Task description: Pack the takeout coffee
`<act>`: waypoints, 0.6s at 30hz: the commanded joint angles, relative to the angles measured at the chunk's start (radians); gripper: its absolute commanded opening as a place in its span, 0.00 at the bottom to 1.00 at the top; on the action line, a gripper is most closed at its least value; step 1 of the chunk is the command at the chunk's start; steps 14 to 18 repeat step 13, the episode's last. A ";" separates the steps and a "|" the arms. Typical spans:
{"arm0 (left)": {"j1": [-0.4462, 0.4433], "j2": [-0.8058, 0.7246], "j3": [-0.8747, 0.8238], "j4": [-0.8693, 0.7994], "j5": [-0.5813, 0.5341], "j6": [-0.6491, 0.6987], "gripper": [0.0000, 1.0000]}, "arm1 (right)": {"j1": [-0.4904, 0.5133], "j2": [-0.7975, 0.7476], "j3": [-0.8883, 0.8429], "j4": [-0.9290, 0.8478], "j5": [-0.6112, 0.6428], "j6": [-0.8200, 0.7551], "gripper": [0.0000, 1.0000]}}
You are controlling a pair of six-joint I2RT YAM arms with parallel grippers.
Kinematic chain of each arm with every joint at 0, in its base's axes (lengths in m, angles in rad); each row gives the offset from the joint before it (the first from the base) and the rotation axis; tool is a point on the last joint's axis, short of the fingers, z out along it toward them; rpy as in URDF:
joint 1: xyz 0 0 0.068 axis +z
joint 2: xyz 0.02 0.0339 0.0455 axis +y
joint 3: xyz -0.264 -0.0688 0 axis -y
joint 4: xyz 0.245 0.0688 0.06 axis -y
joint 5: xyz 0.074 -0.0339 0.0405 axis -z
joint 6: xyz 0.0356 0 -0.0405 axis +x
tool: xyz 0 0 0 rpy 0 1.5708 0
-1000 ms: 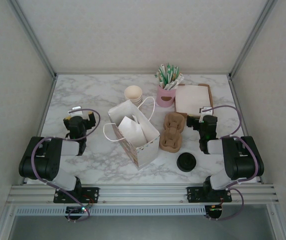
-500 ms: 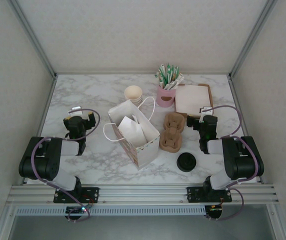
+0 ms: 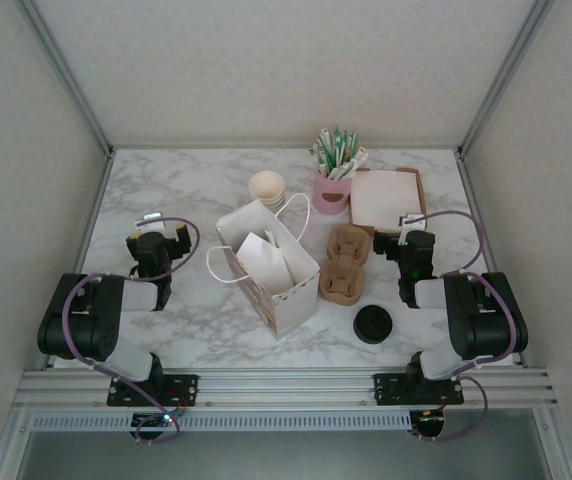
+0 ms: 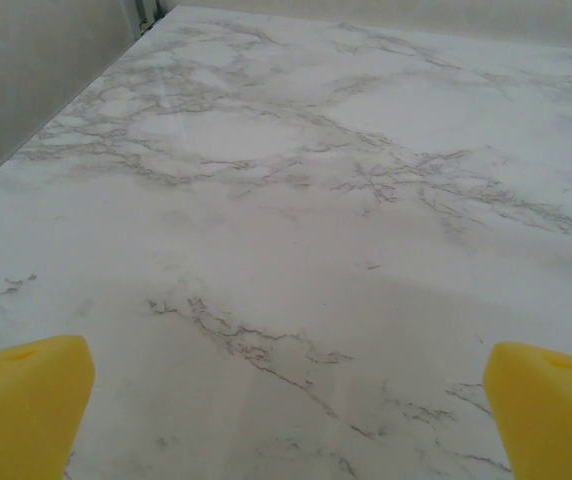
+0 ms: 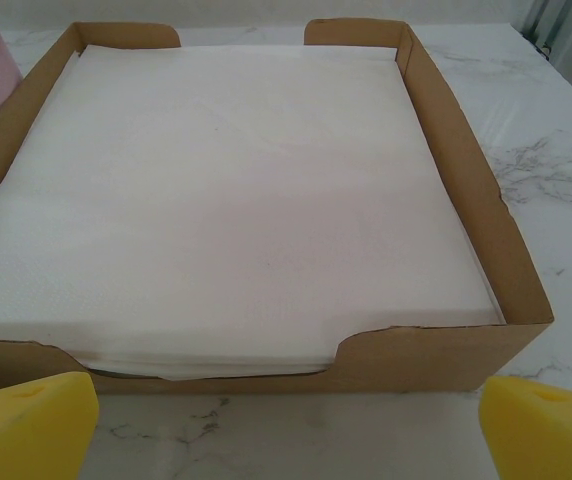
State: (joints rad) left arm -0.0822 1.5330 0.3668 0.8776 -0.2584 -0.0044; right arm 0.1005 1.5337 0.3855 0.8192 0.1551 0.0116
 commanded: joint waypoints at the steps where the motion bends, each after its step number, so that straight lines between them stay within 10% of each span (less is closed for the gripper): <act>1: 0.009 0.004 0.021 -0.003 0.018 -0.019 1.00 | -0.008 0.008 0.002 0.022 -0.008 0.003 0.99; 18: 0.010 0.004 0.021 -0.004 0.018 -0.019 1.00 | -0.009 0.008 0.002 0.024 -0.009 0.004 0.99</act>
